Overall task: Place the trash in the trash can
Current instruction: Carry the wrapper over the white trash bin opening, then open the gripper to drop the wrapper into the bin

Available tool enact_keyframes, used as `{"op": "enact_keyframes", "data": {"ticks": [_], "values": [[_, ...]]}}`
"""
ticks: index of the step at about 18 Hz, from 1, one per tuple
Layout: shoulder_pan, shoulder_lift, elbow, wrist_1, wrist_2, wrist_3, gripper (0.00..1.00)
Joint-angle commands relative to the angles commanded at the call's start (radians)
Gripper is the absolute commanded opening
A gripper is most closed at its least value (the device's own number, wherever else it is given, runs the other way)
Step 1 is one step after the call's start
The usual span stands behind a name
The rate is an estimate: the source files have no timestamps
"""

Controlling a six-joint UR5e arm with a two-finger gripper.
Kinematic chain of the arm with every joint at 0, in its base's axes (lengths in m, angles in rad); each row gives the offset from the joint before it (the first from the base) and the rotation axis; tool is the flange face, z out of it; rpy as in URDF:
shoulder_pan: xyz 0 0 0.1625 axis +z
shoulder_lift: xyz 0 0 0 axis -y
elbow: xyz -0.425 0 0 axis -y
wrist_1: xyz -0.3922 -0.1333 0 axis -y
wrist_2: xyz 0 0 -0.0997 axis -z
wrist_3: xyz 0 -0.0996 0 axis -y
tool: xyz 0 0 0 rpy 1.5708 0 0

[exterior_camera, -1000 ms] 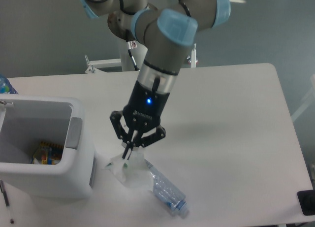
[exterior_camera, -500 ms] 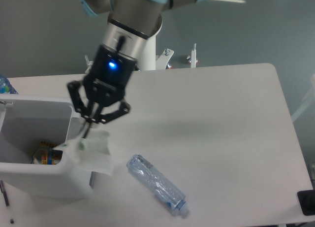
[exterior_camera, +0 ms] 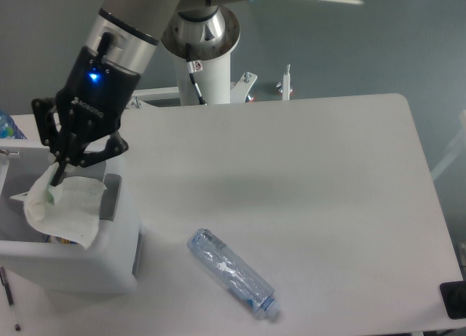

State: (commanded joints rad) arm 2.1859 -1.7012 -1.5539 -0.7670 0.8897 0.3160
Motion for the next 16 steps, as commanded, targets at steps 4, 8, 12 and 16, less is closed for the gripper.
{"op": "enact_keyframes", "data": {"ticks": [4, 8, 12, 16], "values": [[0.000, -0.006, -0.005, -0.002, 0.003, 0.006, 1.00], [0.002, -0.003, -0.020, -0.002, 0.008, 0.009, 1.00], [0.037, -0.006, -0.021, -0.003, 0.011, 0.009, 1.00], [0.118, -0.009, -0.021, -0.006, 0.012, 0.009, 1.00]]}}
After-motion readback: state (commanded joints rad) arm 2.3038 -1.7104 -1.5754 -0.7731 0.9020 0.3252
